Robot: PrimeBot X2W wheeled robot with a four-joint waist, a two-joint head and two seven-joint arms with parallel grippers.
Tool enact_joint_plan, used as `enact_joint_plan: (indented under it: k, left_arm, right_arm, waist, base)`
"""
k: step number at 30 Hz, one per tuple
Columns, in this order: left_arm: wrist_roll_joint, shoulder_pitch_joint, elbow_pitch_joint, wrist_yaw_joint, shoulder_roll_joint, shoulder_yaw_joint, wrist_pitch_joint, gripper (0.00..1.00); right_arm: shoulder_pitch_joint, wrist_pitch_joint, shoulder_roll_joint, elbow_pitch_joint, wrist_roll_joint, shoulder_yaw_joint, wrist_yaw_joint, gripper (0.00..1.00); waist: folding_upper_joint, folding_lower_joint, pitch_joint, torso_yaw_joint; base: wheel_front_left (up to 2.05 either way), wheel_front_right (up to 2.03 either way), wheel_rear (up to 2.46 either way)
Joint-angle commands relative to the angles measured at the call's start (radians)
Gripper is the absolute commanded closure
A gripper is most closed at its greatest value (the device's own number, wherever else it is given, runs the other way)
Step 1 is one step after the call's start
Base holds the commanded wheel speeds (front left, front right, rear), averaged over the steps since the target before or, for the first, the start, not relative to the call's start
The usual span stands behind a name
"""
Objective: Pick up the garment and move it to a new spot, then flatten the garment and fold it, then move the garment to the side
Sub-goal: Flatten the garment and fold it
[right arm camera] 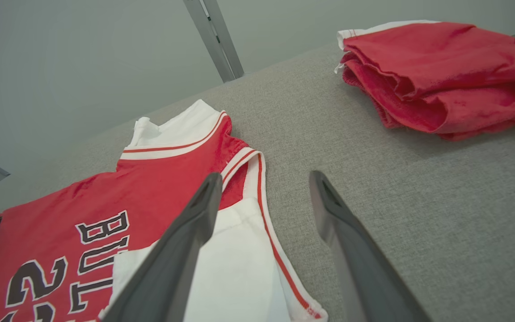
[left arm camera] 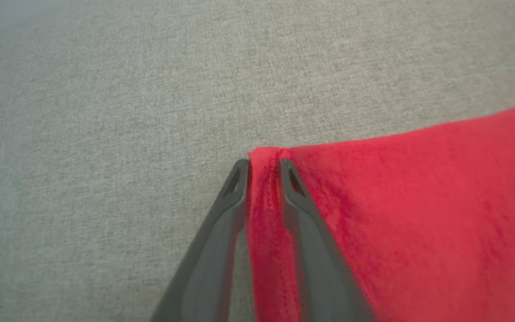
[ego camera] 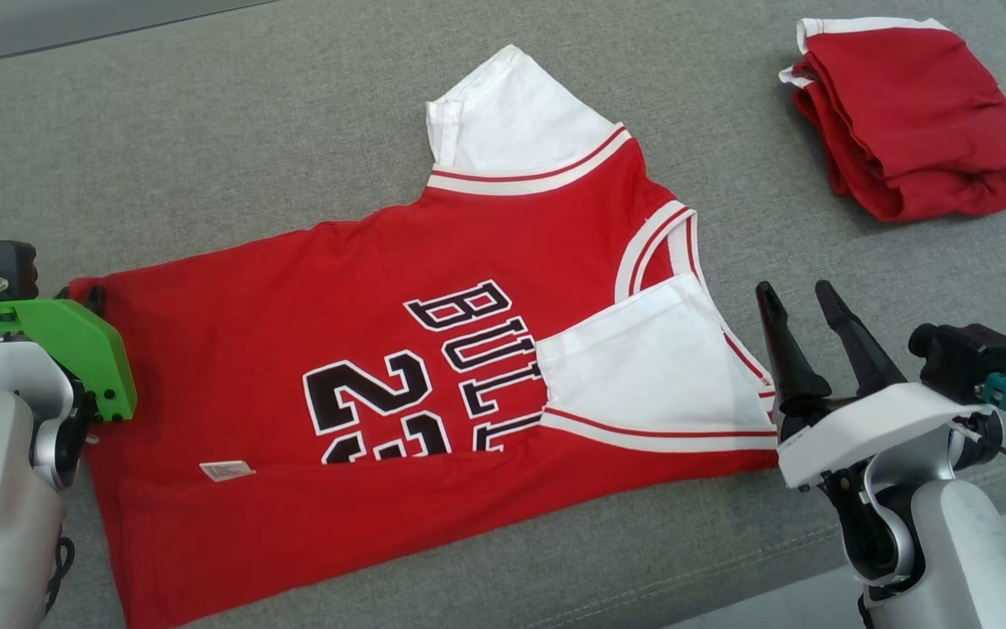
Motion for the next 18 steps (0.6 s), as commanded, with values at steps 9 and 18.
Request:
enact_joint_plan:
  k: [9, 18]
  left_arm:
    - [-0.010, -0.039, 0.015, -0.017, -0.012, -0.008, -0.048, 1.00]
    - [-0.021, -0.001, -0.063, -0.013, -0.069, 0.002, -0.218, 1.00]
  right_arm:
    - [-0.062, 0.034, -0.036, -0.009, -0.013, 0.010, 0.000, 0.00]
    - [-0.258, 0.115, -0.095, 0.037, -0.058, 0.013, 0.000, 0.00]
  waist:
    - [0.0000, 0.0000, 0.007, 0.002]
    - [0.0000, 0.0000, 0.024, 0.089]
  base:
    - [0.00, 0.00, 0.00]
    - [0.00, 0.00, 0.00]
